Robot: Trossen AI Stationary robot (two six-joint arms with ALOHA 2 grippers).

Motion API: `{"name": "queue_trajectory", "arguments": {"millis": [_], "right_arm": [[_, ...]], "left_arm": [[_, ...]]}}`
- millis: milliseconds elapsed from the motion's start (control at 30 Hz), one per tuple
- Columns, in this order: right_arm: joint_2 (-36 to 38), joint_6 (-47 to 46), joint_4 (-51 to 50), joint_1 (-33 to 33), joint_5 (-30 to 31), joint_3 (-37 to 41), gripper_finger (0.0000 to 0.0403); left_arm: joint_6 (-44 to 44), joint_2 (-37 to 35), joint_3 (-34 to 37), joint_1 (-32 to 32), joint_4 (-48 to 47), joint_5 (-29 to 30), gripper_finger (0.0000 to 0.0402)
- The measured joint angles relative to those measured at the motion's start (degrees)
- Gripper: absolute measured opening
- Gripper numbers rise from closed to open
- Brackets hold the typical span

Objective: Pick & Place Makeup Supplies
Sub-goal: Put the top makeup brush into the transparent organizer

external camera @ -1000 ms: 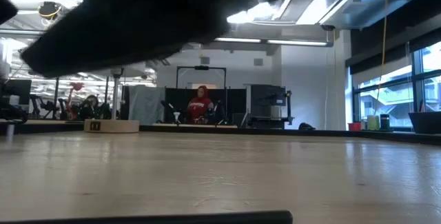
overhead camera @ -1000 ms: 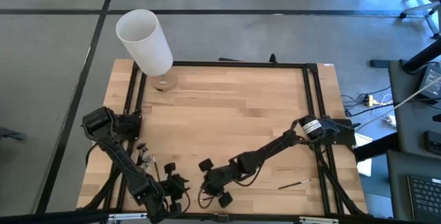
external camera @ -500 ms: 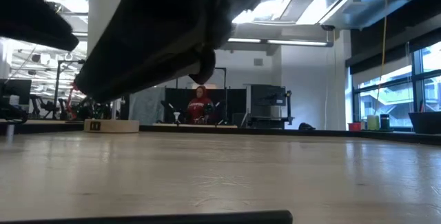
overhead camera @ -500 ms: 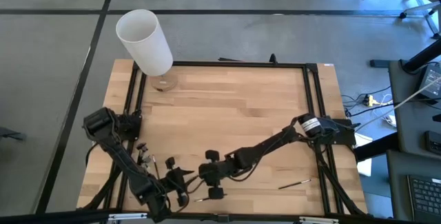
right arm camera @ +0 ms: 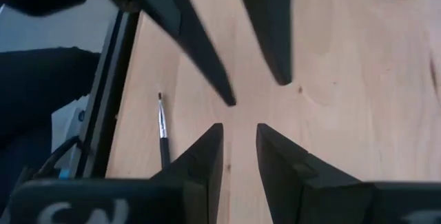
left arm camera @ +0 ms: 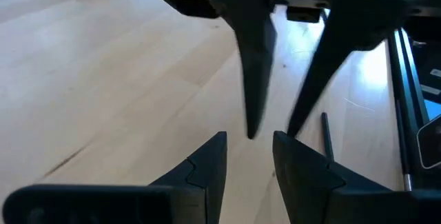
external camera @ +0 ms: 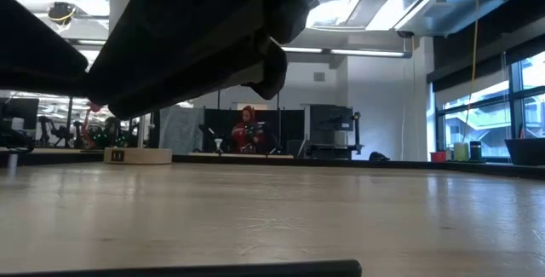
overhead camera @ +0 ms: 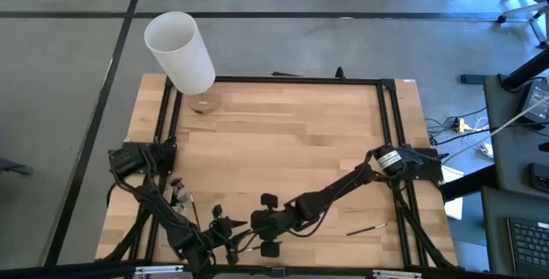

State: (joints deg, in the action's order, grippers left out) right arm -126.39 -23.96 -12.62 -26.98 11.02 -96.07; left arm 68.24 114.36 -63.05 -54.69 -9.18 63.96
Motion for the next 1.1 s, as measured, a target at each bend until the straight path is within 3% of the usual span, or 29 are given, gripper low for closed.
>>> {"name": "queue_trajectory", "arguments": {"millis": [233,433,667,1100], "right_arm": [[0.00,1.14,-0.18,-1.10,0.28,0.00,0.0087],[-0.22,5.96,-0.32,-1.41,-3.75,-0.01,0.0087],[-2.51,5.67,0.95,-1.33,-9.08,0.01,0.0087],[-4.89,5.68,2.50,-1.48,-10.70,0.02,0.0087]], "left_arm": [[-5.87,0.35,0.00,0.94,-0.10,-0.39,0.0113],[-11.23,0.35,0.00,1.89,-0.39,-0.74,0.0113],[-11.45,0.35,0.00,2.09,-1.51,-1.16,0.0113],[-10.50,0.33,0.00,2.33,-2.02,-4.06,0.0113]]}}
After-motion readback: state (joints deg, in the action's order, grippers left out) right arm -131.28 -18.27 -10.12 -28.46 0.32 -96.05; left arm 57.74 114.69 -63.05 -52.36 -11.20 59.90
